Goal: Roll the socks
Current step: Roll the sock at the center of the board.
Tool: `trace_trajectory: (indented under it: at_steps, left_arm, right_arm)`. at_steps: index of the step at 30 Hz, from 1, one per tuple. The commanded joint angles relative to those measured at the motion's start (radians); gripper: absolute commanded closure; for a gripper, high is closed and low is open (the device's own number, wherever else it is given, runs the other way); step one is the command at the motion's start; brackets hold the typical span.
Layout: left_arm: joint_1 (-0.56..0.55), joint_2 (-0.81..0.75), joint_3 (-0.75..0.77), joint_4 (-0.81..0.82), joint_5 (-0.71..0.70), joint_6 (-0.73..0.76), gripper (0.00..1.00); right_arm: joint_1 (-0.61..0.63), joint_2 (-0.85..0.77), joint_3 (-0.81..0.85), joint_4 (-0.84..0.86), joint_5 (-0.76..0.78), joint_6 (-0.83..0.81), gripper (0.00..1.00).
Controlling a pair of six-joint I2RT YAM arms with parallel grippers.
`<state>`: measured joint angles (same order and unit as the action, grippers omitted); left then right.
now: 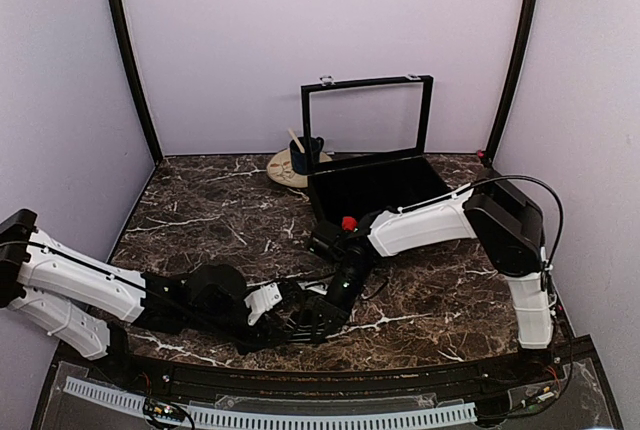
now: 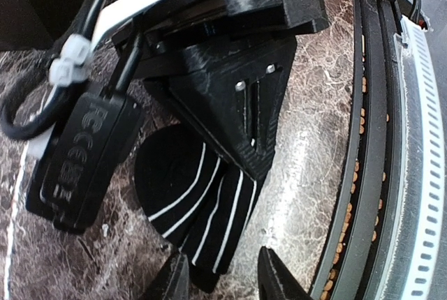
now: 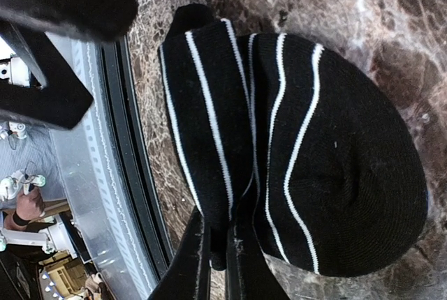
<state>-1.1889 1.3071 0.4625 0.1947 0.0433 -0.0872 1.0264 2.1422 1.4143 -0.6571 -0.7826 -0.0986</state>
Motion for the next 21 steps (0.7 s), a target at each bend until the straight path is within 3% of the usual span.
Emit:
trace_trajectory:
  at_steps: [1,21]
  left_arm:
    - [-0.006,0.035,0.043,0.011,-0.01,0.086,0.63]
    - [-0.023,0.165,0.132,-0.041,0.08,0.193,0.63]
  right_arm:
    - [-0.006,0.027,0.008,-0.051,-0.008,0.002,1.0]
    - [-0.008,0.038,0.012,-0.059,-0.035,-0.006,1.0]
